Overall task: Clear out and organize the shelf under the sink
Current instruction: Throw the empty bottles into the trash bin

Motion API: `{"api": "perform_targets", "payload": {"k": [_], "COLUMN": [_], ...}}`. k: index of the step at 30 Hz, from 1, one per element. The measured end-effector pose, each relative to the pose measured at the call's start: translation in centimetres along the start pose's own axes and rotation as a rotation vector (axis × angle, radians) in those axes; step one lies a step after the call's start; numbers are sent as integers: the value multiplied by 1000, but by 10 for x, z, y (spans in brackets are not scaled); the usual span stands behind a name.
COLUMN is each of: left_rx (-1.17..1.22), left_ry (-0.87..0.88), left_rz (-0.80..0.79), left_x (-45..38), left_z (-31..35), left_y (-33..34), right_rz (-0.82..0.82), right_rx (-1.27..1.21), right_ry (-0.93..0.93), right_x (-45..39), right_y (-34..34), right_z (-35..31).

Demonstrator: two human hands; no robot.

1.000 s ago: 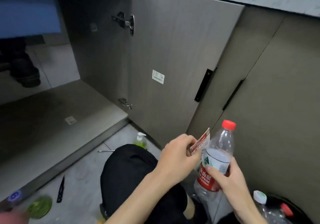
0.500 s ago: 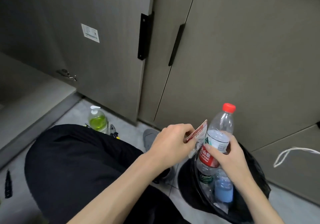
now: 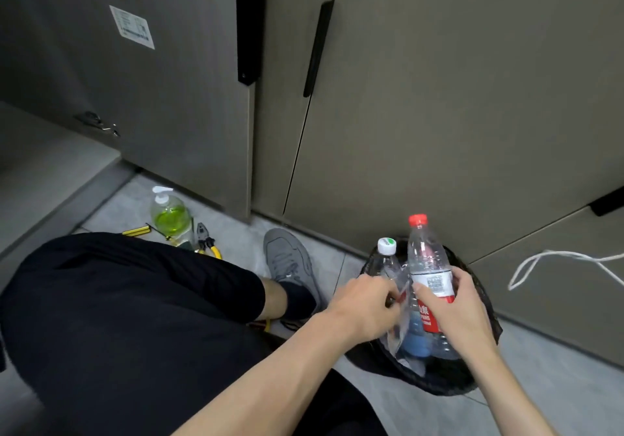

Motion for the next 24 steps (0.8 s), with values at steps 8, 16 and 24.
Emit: {"api": "perform_targets", "payload": {"k": [8, 16, 24], "left_rx": [-68, 36, -73], "left_ry": [-56, -244, -227], "left_rz": [239, 473, 237], "left_x": [-1, 13, 9], "left_z": [-7, -38, -37], "left_y": [-43, -116, -87], "right_rz": [72, -147, -67], "right_rx": [3, 393, 281], "right_ry": [-175, -253, -190], "right_x": [-10, -5, 5], "right_y": [2, 27, 21], "right_z": [-24, -36, -18]}}
Point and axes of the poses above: each hand's wrist, its own x-axis away from the middle knuckle, its own y-axis out of the palm, z = x × y, the point moved 3 cm from there along -x, towards the middle knuckle, and after that the axes turned 8 degrees about z, right-handed, at the moved point
